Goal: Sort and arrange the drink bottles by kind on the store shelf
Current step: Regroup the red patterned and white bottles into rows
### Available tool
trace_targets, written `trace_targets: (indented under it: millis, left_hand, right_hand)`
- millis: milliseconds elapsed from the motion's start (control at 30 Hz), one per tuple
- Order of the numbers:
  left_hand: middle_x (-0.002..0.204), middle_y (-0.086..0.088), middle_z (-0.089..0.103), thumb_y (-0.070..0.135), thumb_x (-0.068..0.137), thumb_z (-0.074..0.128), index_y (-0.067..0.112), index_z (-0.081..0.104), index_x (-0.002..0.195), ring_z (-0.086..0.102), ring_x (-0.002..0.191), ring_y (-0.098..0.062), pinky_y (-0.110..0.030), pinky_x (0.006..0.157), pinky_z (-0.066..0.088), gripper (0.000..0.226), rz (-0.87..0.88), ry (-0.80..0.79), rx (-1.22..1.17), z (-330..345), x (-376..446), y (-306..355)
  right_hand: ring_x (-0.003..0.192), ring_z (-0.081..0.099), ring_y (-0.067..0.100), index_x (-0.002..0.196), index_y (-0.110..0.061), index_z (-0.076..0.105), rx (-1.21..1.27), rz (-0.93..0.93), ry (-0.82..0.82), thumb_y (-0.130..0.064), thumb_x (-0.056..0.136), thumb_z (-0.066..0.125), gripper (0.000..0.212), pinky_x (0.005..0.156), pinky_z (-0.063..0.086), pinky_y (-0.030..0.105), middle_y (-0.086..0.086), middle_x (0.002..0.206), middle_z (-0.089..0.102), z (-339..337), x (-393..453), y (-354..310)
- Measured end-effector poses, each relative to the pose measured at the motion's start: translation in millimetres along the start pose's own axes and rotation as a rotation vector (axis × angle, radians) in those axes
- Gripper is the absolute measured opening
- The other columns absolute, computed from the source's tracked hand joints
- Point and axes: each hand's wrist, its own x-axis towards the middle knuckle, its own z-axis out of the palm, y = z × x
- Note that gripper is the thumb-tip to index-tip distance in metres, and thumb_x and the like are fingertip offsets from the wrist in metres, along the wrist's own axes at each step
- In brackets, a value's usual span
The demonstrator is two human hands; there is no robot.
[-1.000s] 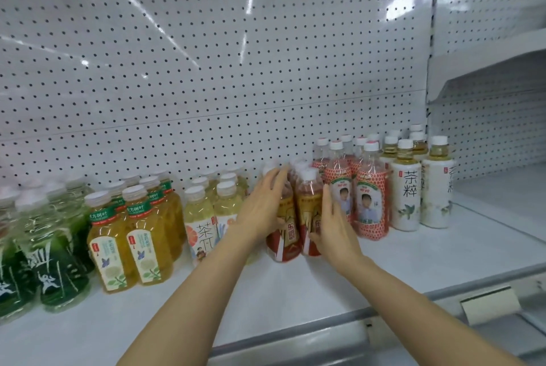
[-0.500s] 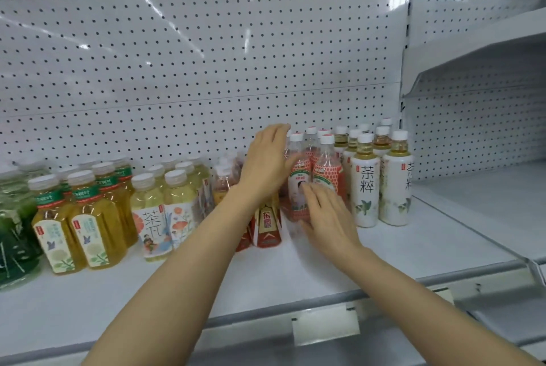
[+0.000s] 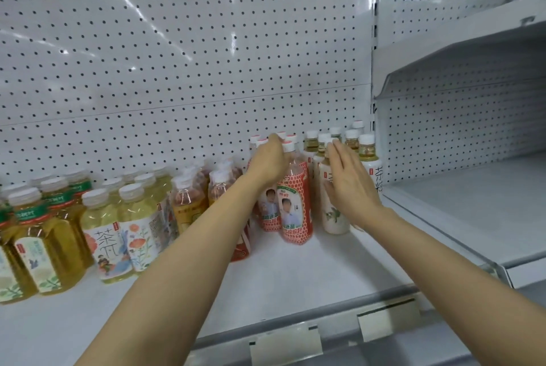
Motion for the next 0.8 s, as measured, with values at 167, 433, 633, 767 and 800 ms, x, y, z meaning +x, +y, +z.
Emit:
trace_targets:
  millis: [167, 433, 633, 767, 800]
  left_hand:
    - [0.125, -0.013, 0.062, 0.019, 0.097, 0.057, 0.009, 0.047, 0.135, 0.062, 0.107, -0.03, -0.042, 0.091, 0.052, 0.041, -0.014, -0.007, 0.141, -19, 3, -4]
    - [0.111, -0.015, 0.064, 0.024, 0.099, 0.056, 0.008, 0.047, 0.127, 0.058, 0.089, -0.028, -0.036, 0.072, 0.045, 0.034, -0.015, 0.082, 0.234, -20, -4, -14]
    - [0.127, -0.016, 0.056, 0.032, 0.098, 0.057, 0.008, 0.042, 0.133, 0.056, 0.104, -0.032, -0.038, 0.076, 0.044, 0.045, 0.013, 0.121, 0.396, -14, -9, -10]
    - [0.151, -0.008, 0.036, 0.036, 0.091, 0.068, 0.015, 0.035, 0.147, 0.038, 0.135, -0.03, -0.042, 0.102, 0.042, 0.069, 0.197, 0.198, 0.402, 1, -10, 13]
    - [0.154, -0.006, 0.033, 0.035, 0.09, 0.068, 0.017, 0.034, 0.149, 0.034, 0.138, -0.028, -0.042, 0.105, 0.041, 0.071, 0.248, 0.169, 0.364, 8, -8, 23]
  right_hand:
    - [0.15, 0.005, 0.027, 0.154, -0.005, 0.006, 0.029, 0.036, -0.018, -0.01, 0.096, 0.052, 0.074, 0.122, 0.01, 0.037, 0.014, 0.162, 0.004, 6, 17, 9]
    - [0.149, 0.011, 0.027, 0.154, -0.003, 0.003, 0.107, 0.083, -0.004, -0.014, 0.097, 0.053, 0.076, 0.118, 0.019, 0.037, 0.015, 0.162, 0.007, 11, 11, 10]
    - [0.148, 0.015, 0.028, 0.154, -0.003, 0.01, 0.08, 0.014, 0.008, -0.015, 0.094, 0.058, 0.077, 0.118, 0.015, 0.036, 0.015, 0.16, 0.014, 12, -1, 21]
    - [0.142, 0.029, 0.031, 0.149, -0.001, 0.027, 0.047, -0.11, 0.082, -0.013, 0.09, 0.062, 0.07, 0.118, 0.025, 0.043, 0.016, 0.153, 0.033, 7, -5, 47]
    - [0.14, 0.032, 0.031, 0.147, 0.0, 0.03, 0.059, -0.129, 0.098, -0.013, 0.09, 0.061, 0.067, 0.117, 0.028, 0.045, 0.017, 0.151, 0.037, 5, -5, 54]
